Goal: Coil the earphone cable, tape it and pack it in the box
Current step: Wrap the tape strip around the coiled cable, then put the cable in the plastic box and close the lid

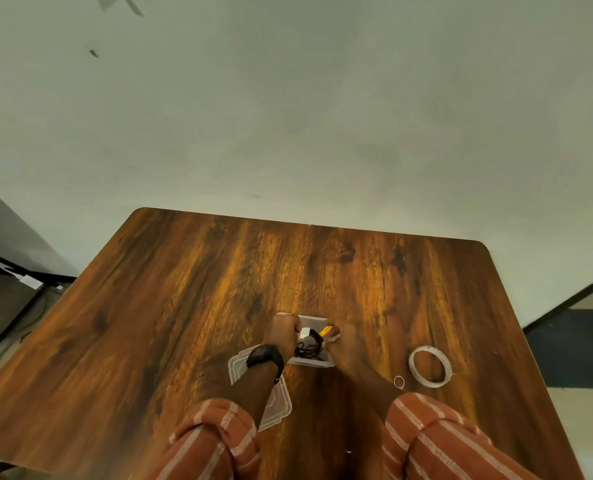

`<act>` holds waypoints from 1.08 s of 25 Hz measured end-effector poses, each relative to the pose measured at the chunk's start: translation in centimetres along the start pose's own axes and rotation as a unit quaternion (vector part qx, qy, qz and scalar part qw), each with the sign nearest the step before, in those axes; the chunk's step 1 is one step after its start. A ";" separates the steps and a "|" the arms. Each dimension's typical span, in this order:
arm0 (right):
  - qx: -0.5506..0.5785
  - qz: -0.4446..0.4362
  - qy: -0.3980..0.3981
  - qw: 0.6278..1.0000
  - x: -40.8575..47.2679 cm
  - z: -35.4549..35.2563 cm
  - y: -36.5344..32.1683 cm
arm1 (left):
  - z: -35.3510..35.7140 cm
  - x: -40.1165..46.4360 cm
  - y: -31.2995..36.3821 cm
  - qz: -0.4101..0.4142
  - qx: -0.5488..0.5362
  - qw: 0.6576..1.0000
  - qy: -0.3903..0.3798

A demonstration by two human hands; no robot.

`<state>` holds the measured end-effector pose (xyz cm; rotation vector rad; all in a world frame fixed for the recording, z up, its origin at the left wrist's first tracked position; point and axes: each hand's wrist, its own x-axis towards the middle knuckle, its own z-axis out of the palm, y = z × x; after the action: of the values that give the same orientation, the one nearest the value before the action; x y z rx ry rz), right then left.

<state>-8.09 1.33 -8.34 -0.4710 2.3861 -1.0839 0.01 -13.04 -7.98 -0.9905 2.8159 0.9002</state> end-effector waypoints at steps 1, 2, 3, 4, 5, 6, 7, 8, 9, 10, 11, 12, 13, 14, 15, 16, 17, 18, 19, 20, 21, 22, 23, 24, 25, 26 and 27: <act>-0.009 -0.007 0.020 1.000 -0.4 0.0 0.2 | 0.3 0.1 0.4 0.010 0.022 1.000 -0.008; -0.014 -0.002 0.039 0.999 -0.8 0.0 0.5 | 0.5 0.1 0.6 0.015 0.034 0.999 -0.011; -0.016 0.020 0.044 0.999 -1.1 0.0 0.9 | 0.9 0.1 0.7 0.016 0.040 0.999 -0.015; -0.010 0.054 0.036 0.998 -1.4 0.1 1.2 | 1.0 0.0 0.7 0.025 0.049 0.998 -0.022; 0.007 0.087 0.025 0.996 -1.5 0.2 1.5 | 1.1 -0.1 0.8 0.046 0.064 0.997 -0.027; 0.027 0.110 0.020 0.993 -1.7 0.3 1.7 | 1.2 -0.3 0.5 0.073 0.078 0.994 -0.026; 0.048 0.123 0.026 0.991 -1.9 0.3 1.8 | 1.3 -0.6 0.2 0.104 0.095 0.990 -0.010; 0.067 0.133 0.040 0.988 -1.9 0.3 2.0 | 1.5 -0.8 -0.2 0.137 0.124 0.983 0.011; 0.080 0.137 0.052 0.986 -2.2 0.1 2.3 | 1.8 -1.2 -0.5 0.169 0.160 0.972 0.030; 0.087 0.137 0.058 0.985 -2.5 -0.1 2.8 | 2.0 -1.7 -0.6 0.194 0.200 0.960 0.038; 0.087 0.138 0.059 0.985 -2.8 -0.3 3.3 | 2.1 -2.1 -0.7 0.203 0.214 0.955 0.025; 0.089 0.138 0.061 0.985 -3.2 -0.6 3.7 | 2.0 -2.6 -0.6 0.210 0.211 0.955 0.015; 0.089 0.140 0.062 0.984 -3.7 -0.9 4.1 | 1.9 -3.3 -0.6 0.217 0.195 0.956 0.012; 0.091 0.136 0.064 0.984 -4.1 -1.3 4.5 | 1.7 -3.8 -0.5 0.228 0.181 0.956 0.021; 0.090 0.134 0.063 0.985 -4.5 -1.8 4.8 | 1.7 -4.8 -0.4 0.234 0.162 0.958 0.042; 0.089 0.134 0.062 0.985 -4.6 -2.2 5.0 | 1.5 -5.9 -0.3 0.221 0.132 0.964 0.070; 0.087 0.131 0.063 0.986 -4.8 -2.7 5.2 | 1.7 -7.4 -0.6 0.187 0.093 0.973 0.100; 0.081 0.130 0.064 0.986 -5.0 -3.1 5.6 | 1.9 -9.3 -1.0 0.147 0.066 0.981 0.111; 0.076 0.129 0.063 0.987 -5.1 -3.5 5.9 | 2.5 -11.2 -1.9 0.126 0.060 0.984 0.111; 0.077 0.127 0.061 0.987 -5.2 -3.9 6.2 | 3.2 -13.2 -3.0 0.118 0.086 0.985 0.089; 0.080 0.127 0.055 0.987 -5.4 -4.2 6.4 | 4.1 -15.1 -4.4 0.121 0.127 0.983 0.058; 0.086 0.124 0.049 0.987 -5.5 -4.6 6.5 | 4.3 -16.8 -5.4 0.119 0.149 0.982 0.011; 0.089 0.121 0.044 0.988 -5.6 -4.8 6.6 | 4.8 -17.8 -6.8 0.126 0.168 0.978 -0.005; 0.089 0.114 0.043 0.989 -5.7 -4.8 6.6 | 4.9 -18.2 -7.5 0.127 0.175 0.976 -0.005; 0.084 0.107 0.047 0.990 -6.1 -5.0 6.3 | 5.1 -17.9 -8.3 0.124 0.179 0.976 0.006; 0.075 0.097 0.059 0.991 -6.5 -4.9 6.2 | 4.9 -17.6 -8.4 0.108 0.191 0.976 0.005; 0.059 0.086 0.077 0.992 -6.9 -4.9 6.0 | 5.2 -17.0 -8.7 0.104 0.192 0.975 0.027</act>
<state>-5.72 11.43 -8.22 -0.1409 2.4255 -1.2109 17.79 -6.19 -13.33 -0.6882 3.0123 0.3119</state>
